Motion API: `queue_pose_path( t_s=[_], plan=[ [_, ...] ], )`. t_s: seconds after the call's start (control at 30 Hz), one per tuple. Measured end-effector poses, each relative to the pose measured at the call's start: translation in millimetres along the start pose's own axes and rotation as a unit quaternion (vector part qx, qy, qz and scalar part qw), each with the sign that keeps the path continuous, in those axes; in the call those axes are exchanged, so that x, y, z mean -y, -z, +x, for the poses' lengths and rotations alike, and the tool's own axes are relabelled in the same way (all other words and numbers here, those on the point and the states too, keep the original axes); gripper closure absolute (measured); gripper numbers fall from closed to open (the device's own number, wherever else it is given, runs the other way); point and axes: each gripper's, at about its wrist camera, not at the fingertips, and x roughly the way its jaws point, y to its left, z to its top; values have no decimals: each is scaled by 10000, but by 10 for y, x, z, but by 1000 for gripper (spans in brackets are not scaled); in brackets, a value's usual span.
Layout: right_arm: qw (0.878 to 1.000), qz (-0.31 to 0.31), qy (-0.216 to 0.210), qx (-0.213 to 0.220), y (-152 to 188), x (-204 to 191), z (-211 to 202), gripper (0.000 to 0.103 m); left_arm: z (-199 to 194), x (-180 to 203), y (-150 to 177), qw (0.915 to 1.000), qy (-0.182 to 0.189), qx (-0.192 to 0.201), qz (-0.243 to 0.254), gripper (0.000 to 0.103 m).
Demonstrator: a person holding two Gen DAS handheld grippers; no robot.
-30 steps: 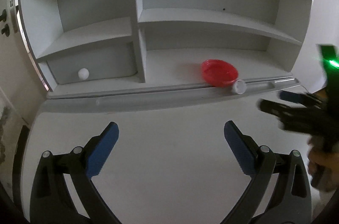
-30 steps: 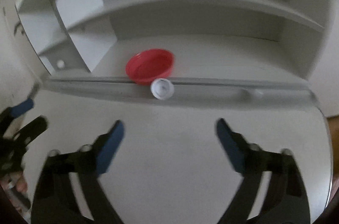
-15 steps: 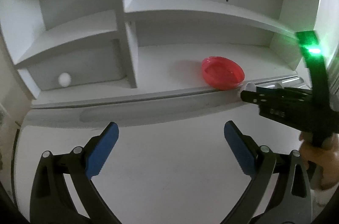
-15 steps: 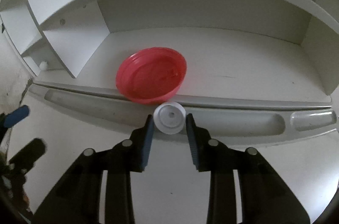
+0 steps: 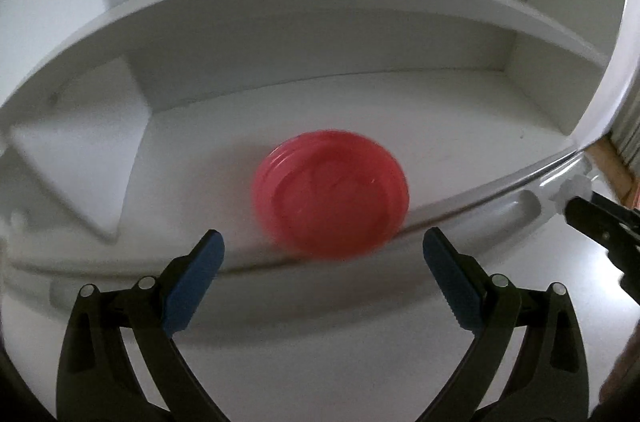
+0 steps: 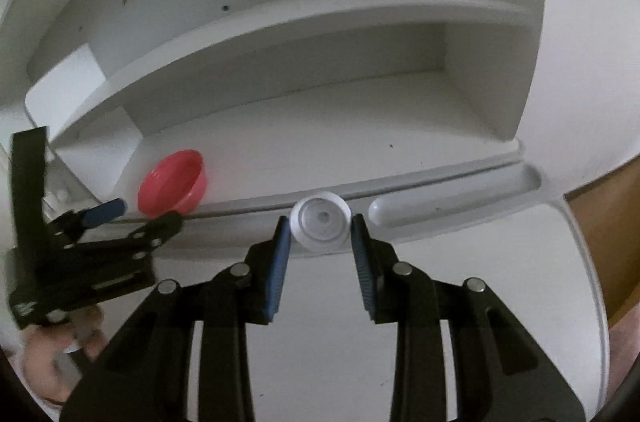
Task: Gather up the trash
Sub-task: 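Grasp the red plastic lid with left gripper while right grasps white bottle cap, then carry both items over the bin and open both grippers to drop them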
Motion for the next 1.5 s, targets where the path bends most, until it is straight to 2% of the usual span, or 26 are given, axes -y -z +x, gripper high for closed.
queue_pose_path(
  t_s=[0.1,0.17,0.33,0.67,1.3,1.43,1.5],
  plan=[
    [9999,49,-80,-78,3,-15,60,72,147,56,-98,10000,-41,-63,11,7],
    [9999,-17,-90,-103,8,-43,65,72,199,36,-124,9998,162,-137,-58,25],
    [9998,-2,-113,-166,21,-32,77,72,69,-40,-21,9982,534,24,-287,25],
    [9996,-105,105,-235,14,-262,308,72,12,-173,75,9959,817,55,-387,24],
    [9997,-133,72,-170,30,-284,303,72,-80,-99,147,9964,816,112,-220,24],
    [10000,-30,38,8,-3,-232,217,72,-179,-70,138,9951,954,41,-242,24],
    [9999,21,17,154,-16,-222,157,72,-344,32,167,9960,879,116,-82,24]
  ],
)
